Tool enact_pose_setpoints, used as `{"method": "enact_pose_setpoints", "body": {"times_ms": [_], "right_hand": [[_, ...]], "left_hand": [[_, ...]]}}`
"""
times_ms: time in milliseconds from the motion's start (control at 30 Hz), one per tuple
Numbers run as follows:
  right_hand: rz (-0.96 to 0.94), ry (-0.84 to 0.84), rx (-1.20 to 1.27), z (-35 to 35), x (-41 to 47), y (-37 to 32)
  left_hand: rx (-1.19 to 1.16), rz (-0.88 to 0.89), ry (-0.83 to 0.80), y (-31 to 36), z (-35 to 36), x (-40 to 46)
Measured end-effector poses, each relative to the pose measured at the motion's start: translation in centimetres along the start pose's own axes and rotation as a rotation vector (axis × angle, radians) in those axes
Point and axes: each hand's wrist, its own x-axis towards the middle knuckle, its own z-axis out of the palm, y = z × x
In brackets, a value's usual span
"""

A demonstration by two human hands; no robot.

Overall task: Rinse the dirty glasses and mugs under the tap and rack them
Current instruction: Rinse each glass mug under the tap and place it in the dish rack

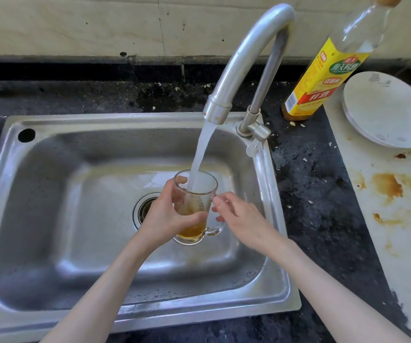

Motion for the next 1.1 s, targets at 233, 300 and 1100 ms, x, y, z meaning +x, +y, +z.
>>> {"method": "enact_pose_setpoints", "body": {"times_ms": [233,300,1100], "right_hand": [[-0.01,0.106,0.253,2.1,-0.1,0.4],[0.004,0.126,0.337,2.6,0.2,0.2],[0.682,0.107,1.508,1.8,3.2,-3.6]], "left_hand": [[-0.009,-0.067,-0.058,-0.2,-0.6,0.0],[-0.026,-0.116,-0.078,-0.2,-0.7,0.0],[0.229,-0.038,-0.13,3.3,-3.0,0.0]]}}
